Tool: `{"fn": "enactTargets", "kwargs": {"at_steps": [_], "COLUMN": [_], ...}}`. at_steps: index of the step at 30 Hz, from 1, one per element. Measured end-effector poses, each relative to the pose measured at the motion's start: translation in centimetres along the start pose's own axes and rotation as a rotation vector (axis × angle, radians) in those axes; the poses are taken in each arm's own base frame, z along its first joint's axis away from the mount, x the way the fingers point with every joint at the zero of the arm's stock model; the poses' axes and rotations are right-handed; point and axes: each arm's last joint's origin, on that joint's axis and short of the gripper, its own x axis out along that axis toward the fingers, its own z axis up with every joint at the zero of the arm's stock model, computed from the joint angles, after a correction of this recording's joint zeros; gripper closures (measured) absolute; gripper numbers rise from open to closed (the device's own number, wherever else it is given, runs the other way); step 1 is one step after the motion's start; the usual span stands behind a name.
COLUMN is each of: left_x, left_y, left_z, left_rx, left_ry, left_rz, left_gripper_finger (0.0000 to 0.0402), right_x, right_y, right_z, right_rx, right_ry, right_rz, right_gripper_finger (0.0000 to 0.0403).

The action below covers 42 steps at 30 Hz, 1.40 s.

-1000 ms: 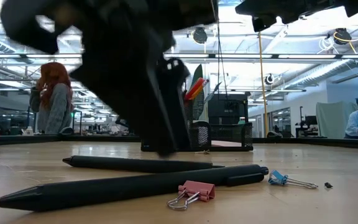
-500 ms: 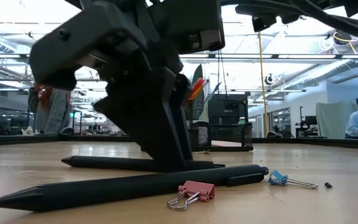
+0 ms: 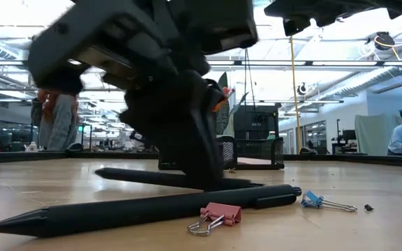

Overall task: Pick and place office supplies into organizer
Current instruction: Put the black pen into the black desk organizer

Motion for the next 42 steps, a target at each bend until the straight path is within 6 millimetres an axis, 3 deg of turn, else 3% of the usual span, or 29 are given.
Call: {"fn": "enactTargets", "kwargs": {"at_steps": [5, 9, 14, 17, 22, 26, 34, 38, 42], "left_x": [-2.5, -6.7, -12.4, -15.6, -19.0, -19.2, -15.8, -14.9, -15.1], "left_y": [0.0, 0.0, -0.3, -0.3, 0.2, 0.7, 1.4, 2.0, 3.5], "left_z": [0.5, 1.7, 1.7, 0.8, -2.8, -6.6, -13.9, -15.7, -16.1], "left_rx": [0.030, 0.054, 0.064, 0.050, -0.034, -0.099, -0.191, -0.213, -0.188], "left_ry": [-0.031, -0.126, -0.177, -0.203, -0.307, -0.452, -0.669, -0.801, -0.933], "left_rz": [0.052, 0.174, 0.342, 0.450, 0.535, 0.520, 0.475, 0.462, 0.465], "left_gripper_finger": [0.0392, 0.0386, 0.0381, 0.0389, 0.0391, 0.0383, 0.0391, 0.0386, 0.0394], "right_x": [0.0, 0.0, 0.0, 0.0, 0.0, 0.0, 0.0, 0.0, 0.0], "right_y": [0.0, 0.0, 0.0, 0.0, 0.0, 0.0, 0.0, 0.0, 0.0], "right_z": [0.0, 0.0, -0.1, -0.2, -0.2, -0.2, -0.2, -0.1, 0.1], "right_rx": [0.000, 0.000, -0.001, 0.007, 0.013, 0.011, 0.007, 0.010, 0.010], "right_ry": [0.001, 0.005, 0.015, 0.017, 0.022, 0.023, 0.022, 0.006, -0.013], "right_rz": [0.000, 0.001, 0.003, 0.003, 0.004, 0.004, 0.004, 0.001, -0.002], "right_gripper_finger": [0.0399, 0.0399, 0.0399, 0.0399, 0.0399, 0.0399, 0.0399, 0.0399, 0.0399]}}
